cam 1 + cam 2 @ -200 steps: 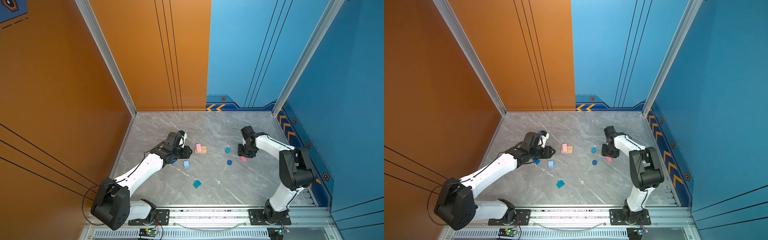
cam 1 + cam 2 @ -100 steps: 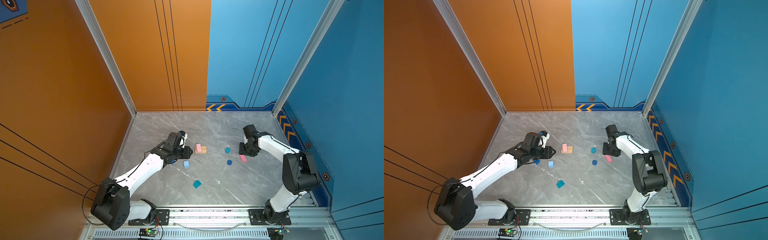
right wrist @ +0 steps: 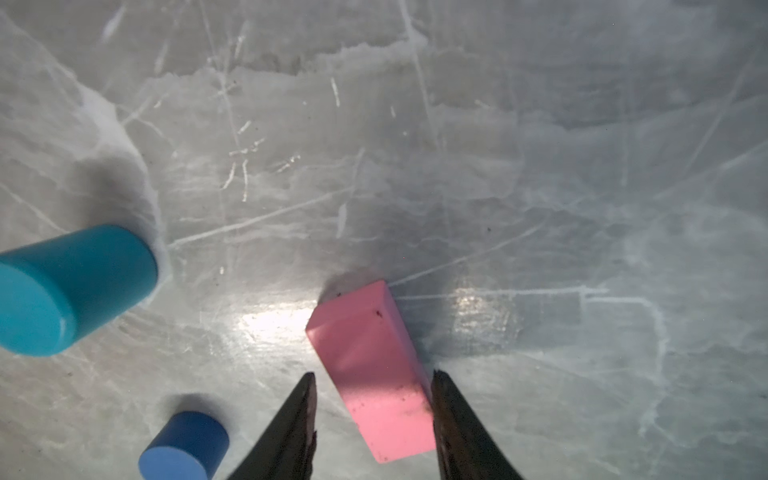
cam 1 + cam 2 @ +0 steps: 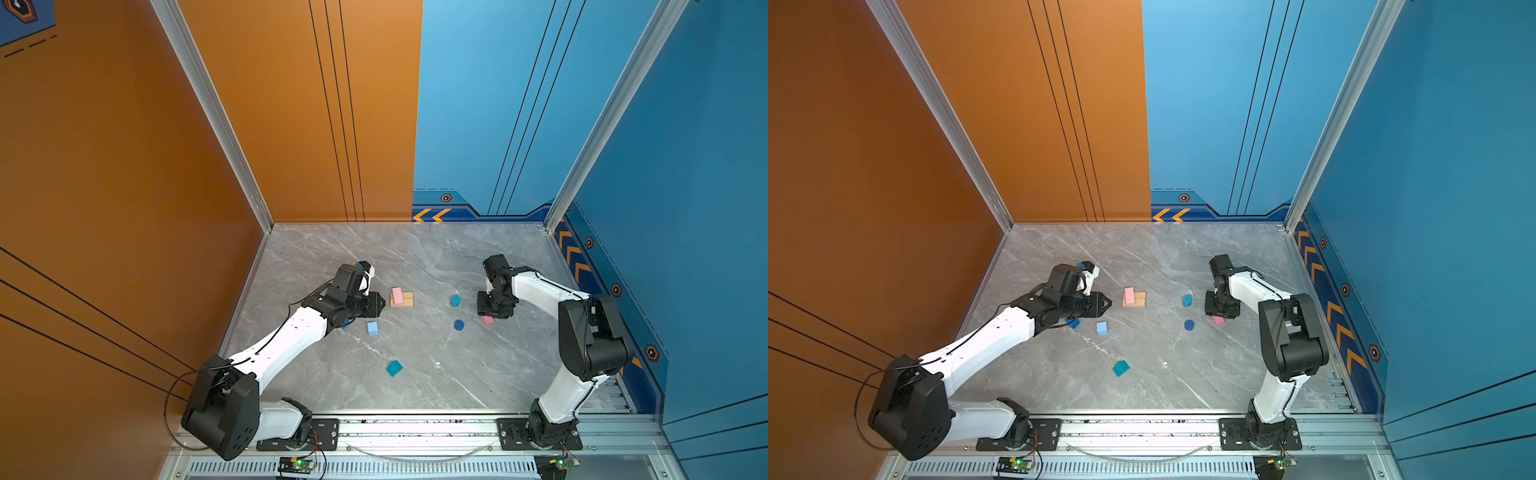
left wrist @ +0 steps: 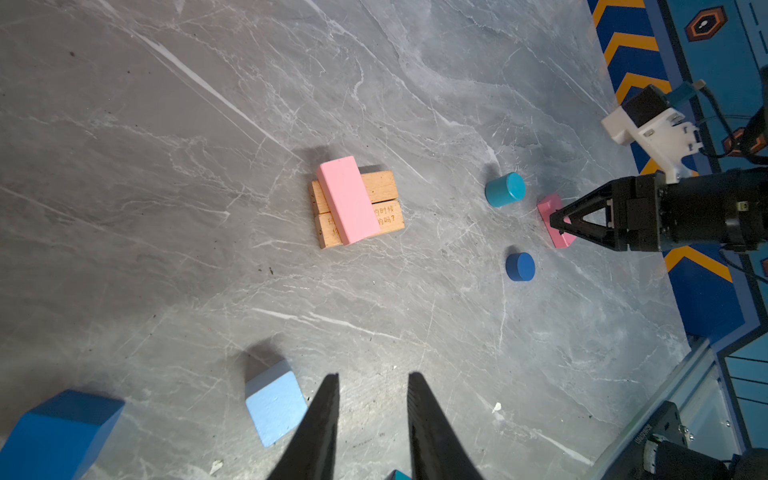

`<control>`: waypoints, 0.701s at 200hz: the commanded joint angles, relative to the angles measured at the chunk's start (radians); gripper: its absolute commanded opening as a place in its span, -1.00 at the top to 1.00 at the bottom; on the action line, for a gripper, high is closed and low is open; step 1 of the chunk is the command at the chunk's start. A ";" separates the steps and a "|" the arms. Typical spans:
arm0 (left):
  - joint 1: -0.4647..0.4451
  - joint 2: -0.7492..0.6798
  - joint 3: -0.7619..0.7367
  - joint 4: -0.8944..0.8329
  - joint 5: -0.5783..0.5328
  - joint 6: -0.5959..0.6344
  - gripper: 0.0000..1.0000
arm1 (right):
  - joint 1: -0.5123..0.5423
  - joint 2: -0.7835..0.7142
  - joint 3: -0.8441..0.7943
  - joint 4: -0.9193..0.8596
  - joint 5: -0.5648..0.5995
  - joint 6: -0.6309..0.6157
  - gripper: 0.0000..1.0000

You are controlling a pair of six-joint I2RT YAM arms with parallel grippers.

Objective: Build the wood block tower
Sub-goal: 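Lower the right gripper and close it on the long pink block, then carry the long pink block with the right gripper over the planks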

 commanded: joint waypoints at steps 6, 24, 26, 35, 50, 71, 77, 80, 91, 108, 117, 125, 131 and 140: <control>-0.010 0.009 0.029 -0.029 -0.011 0.004 0.39 | 0.013 0.025 -0.015 -0.025 -0.014 0.004 0.10; -0.009 0.007 0.025 -0.029 -0.014 0.004 0.39 | 0.020 0.028 -0.014 -0.024 -0.011 0.009 0.15; -0.010 0.007 0.025 -0.029 -0.014 0.004 0.39 | 0.021 0.028 -0.015 -0.024 -0.010 0.010 0.15; -0.010 0.006 0.026 -0.029 -0.013 0.004 0.39 | 0.025 0.027 -0.016 -0.024 -0.007 0.013 0.20; -0.011 0.004 0.024 -0.029 -0.014 0.004 0.39 | 0.028 0.025 -0.015 -0.025 -0.006 0.015 0.27; -0.011 0.001 0.019 -0.029 -0.017 0.004 0.40 | 0.030 0.020 -0.014 -0.031 -0.001 0.019 0.35; -0.010 0.002 0.018 -0.029 -0.017 0.004 0.40 | 0.028 0.018 -0.014 -0.035 0.001 0.021 0.36; -0.010 0.002 0.019 -0.029 -0.016 0.005 0.39 | 0.030 0.018 -0.012 -0.037 0.001 0.024 0.37; -0.010 -0.001 0.018 -0.030 -0.016 0.005 0.40 | 0.033 0.010 -0.009 -0.046 0.002 0.027 0.38; -0.010 -0.002 0.018 -0.030 -0.017 0.009 0.39 | 0.040 -0.013 0.002 -0.062 0.013 0.037 0.39; -0.009 0.001 0.019 -0.030 -0.016 0.010 0.39 | 0.046 -0.027 0.011 -0.076 0.019 0.041 0.39; -0.009 0.001 0.020 -0.029 -0.017 0.013 0.39 | 0.053 -0.043 0.023 -0.091 0.027 0.048 0.39; -0.008 0.003 0.021 -0.029 -0.017 0.015 0.40 | 0.061 -0.055 0.034 -0.106 0.035 0.053 0.39; -0.005 0.007 0.023 -0.029 -0.016 0.018 0.39 | 0.074 -0.073 0.051 -0.127 0.047 0.058 0.39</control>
